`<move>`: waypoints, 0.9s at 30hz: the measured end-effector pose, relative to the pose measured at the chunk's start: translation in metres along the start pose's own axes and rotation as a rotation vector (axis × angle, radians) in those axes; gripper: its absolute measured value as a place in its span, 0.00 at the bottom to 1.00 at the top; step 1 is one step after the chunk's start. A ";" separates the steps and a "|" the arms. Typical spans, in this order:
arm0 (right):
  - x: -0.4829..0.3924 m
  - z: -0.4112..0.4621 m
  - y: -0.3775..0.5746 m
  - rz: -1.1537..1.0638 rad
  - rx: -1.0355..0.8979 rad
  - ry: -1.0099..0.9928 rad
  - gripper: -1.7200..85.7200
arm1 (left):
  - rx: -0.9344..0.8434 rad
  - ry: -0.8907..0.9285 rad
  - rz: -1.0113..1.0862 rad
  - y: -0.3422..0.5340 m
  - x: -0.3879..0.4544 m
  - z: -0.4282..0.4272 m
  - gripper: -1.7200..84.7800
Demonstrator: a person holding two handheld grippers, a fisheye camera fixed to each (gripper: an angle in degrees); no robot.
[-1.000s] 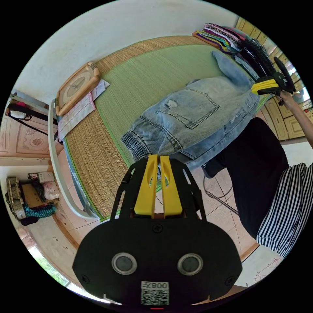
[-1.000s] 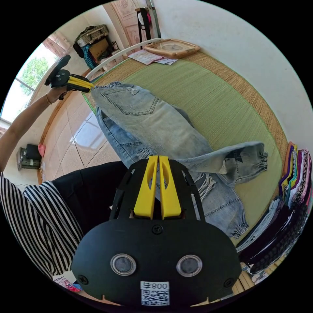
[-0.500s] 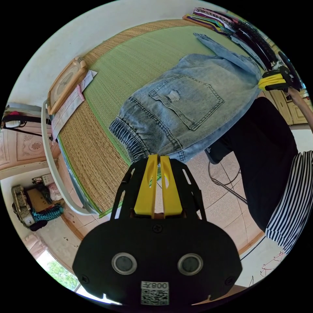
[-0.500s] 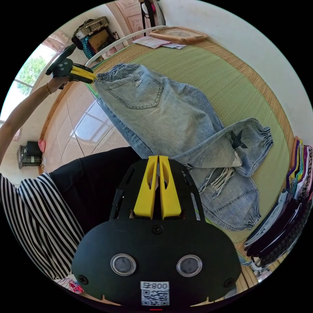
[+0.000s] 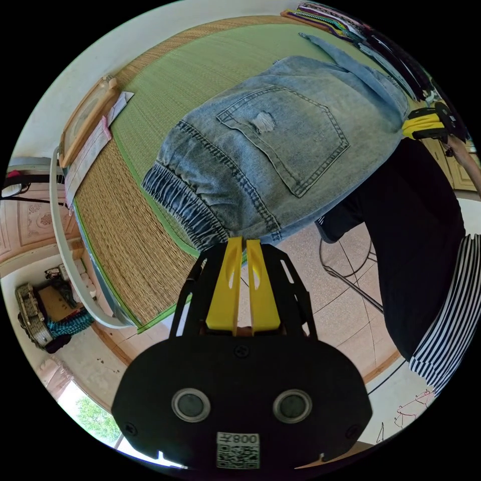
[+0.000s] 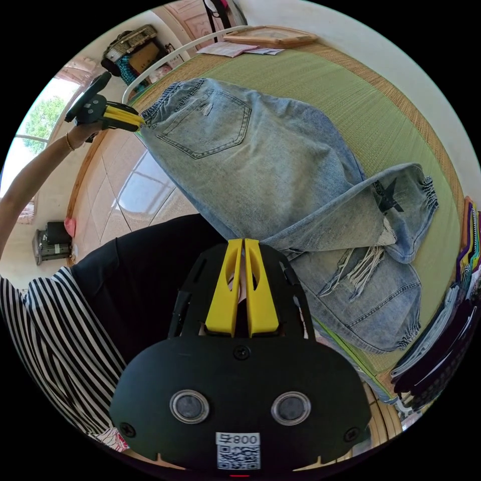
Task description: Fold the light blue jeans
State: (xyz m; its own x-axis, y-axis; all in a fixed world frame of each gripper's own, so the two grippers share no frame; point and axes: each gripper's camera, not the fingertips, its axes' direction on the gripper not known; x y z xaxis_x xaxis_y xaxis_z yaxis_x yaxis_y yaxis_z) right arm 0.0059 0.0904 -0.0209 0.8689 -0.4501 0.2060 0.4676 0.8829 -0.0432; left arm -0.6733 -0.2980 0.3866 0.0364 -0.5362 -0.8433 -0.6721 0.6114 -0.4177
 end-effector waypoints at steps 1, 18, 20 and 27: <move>0.004 0.004 0.000 0.005 -0.006 -0.009 0.03 | -0.005 0.007 -0.006 -0.002 -0.001 0.006 0.03; 0.048 0.033 0.017 0.038 -0.004 -0.038 0.03 | 0.049 0.161 -0.122 -0.012 -0.046 0.062 0.03; 0.056 0.034 0.022 0.052 0.008 -0.055 0.03 | 0.077 0.204 -0.155 -0.008 -0.057 0.066 0.03; 0.077 0.034 0.035 0.082 0.034 -0.083 0.03 | 0.020 0.173 -0.218 -0.006 -0.071 0.099 0.02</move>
State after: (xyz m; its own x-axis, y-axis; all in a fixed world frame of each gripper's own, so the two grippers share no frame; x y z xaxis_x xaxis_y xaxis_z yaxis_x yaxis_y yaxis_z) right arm 0.0840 0.0915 0.0269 0.8868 -0.3653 0.2830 0.3890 0.9207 -0.0306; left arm -0.5988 -0.2059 0.4155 0.0501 -0.7468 -0.6632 -0.6477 0.4812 -0.5907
